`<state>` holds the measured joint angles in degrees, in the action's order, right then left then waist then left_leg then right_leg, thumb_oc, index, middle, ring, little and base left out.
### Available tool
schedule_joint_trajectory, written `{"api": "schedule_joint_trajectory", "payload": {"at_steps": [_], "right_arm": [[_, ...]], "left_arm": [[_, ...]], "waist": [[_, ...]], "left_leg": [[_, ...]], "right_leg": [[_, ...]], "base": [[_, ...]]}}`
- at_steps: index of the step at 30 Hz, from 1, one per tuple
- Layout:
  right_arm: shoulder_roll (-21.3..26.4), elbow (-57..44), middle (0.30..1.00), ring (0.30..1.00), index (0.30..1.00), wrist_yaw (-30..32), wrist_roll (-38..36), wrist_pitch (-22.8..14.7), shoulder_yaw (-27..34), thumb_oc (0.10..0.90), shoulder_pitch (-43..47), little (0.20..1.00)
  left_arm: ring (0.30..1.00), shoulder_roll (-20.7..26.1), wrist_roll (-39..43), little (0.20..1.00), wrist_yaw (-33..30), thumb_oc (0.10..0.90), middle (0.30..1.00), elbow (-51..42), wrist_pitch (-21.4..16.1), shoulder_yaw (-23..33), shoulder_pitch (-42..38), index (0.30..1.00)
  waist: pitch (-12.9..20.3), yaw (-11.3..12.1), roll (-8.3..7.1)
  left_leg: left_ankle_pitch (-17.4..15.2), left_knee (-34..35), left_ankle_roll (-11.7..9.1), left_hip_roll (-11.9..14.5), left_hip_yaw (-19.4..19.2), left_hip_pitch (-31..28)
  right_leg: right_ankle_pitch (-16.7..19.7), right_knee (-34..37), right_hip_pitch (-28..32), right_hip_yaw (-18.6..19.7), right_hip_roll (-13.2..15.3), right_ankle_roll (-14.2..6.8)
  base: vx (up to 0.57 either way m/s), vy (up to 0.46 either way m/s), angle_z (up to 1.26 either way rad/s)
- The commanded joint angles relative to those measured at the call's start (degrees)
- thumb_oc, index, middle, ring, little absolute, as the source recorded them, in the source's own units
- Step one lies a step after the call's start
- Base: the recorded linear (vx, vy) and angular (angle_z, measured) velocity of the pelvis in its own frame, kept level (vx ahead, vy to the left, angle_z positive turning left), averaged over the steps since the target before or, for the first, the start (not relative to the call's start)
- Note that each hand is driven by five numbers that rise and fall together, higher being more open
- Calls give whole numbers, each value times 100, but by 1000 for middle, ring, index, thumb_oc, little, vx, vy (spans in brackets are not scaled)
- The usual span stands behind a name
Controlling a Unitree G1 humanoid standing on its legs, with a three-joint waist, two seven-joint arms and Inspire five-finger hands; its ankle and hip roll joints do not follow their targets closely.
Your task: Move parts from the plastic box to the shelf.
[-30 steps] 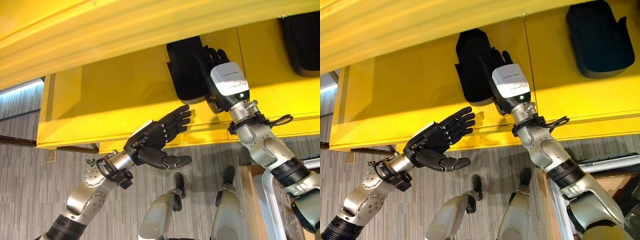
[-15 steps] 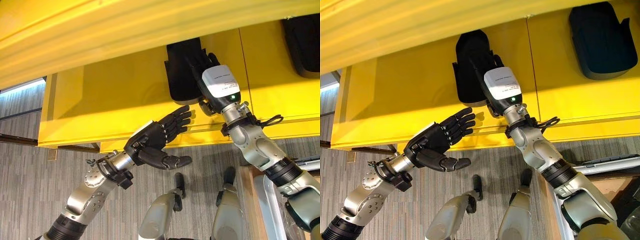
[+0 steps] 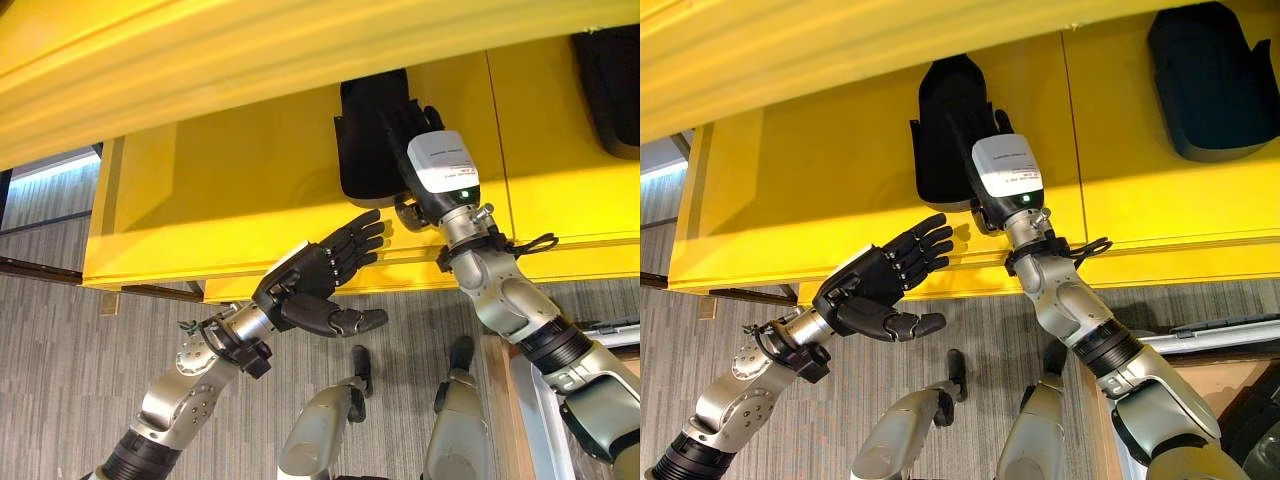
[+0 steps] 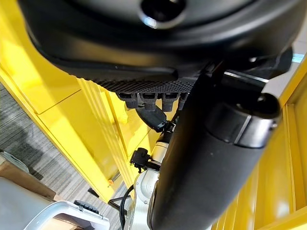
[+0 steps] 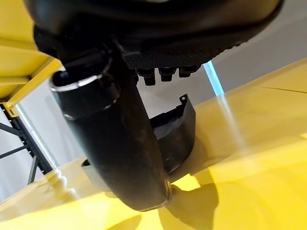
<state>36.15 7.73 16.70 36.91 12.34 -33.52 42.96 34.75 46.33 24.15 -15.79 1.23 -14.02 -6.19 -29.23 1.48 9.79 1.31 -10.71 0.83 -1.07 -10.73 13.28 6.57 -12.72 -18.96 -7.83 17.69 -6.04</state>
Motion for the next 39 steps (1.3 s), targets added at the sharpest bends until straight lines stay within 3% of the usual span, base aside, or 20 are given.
{"api": "schedule_joint_trajectory", "payload": {"at_steps": [1, 7, 14, 18, 21, 28, 39], "right_arm": [[13, -121, 1000, 1000, 1000, 472, 50, -31, 191, 900, 1147, 1000], [48, -87, 1000, 1000, 1000, 493, 139, 198, 345, 900, 1089, 1000], [75, -9, 1000, 1000, 1000, 393, 241, 129, 410, 900, 994, 1000], [126, -35, 1000, 1000, 1000, 325, 338, 419, 379, 900, 922, 1000], [159, -86, 1000, 1000, 1000, 246, 247, 425, 417, 900, 787, 1000], [266, -297, 1000, 1000, 1000, 81, 161, 38, 426, 900, 552, 1000], [258, -637, 1000, 1000, 1000, -247, 2, -14, 272, 900, 465, 1000]], "left_arm": [[1000, -233, -33, 1000, 17, 900, 1000, -765, -350, -75, -330, 1000], [1000, -271, 8, 1000, -20, 900, 1000, -783, -360, -75, -308, 1000], [1000, -280, 30, 1000, 2, 900, 1000, -780, -341, -45, -321, 1000], [1000, -288, 38, 1000, 32, 900, 1000, -770, -345, -30, -314, 1000], [1000, -277, 33, 1000, 96, 900, 1000, -784, -358, 4, -287, 1000], [1000, -203, 58, 1000, 110, 900, 1000, -851, -332, 87, -244, 1000], [1000, -167, 103, 1000, 205, 900, 1000, -841, -352, 188, -185, 1000]], "waist": [[0, 148, 365], [4, 104, 380], [12, 69, 342], [8, 39, 311], [8, 4, 271], [-3, -56, 189], [13, -67, 155]], "left_leg": [[-709, -420, 153, -175, 215, 68], [-710, -413, 137, -165, 212, 31], [-706, -384, 139, -151, 197, 5], [-703, -374, 139, -132, 172, 3], [-704, -370, 136, -122, 157, -7], [-734, -401, 150, -94, 130, -15], [-727, -362, 152, -95, 123, -58]], "right_leg": [[-1082, -836, 259, 12, -42, 174], [-1110, -851, 284, 39, -52, 187], [-1096, -802, 302, 44, -81, 182], [-1079, -781, 291, 58, -94, 176], [-1068, -750, 307, 71, -117, 171], [-1062, -722, 316, 86, -152, 153], [-1065, -674, 356, 100, -184, 145]], "base": [[0, 0, 0], [0, 0, 0], [0, 0, 0], [0, 0, 0], [0, 0, 0], [0, 0, 0], [0, 0, 0]]}}
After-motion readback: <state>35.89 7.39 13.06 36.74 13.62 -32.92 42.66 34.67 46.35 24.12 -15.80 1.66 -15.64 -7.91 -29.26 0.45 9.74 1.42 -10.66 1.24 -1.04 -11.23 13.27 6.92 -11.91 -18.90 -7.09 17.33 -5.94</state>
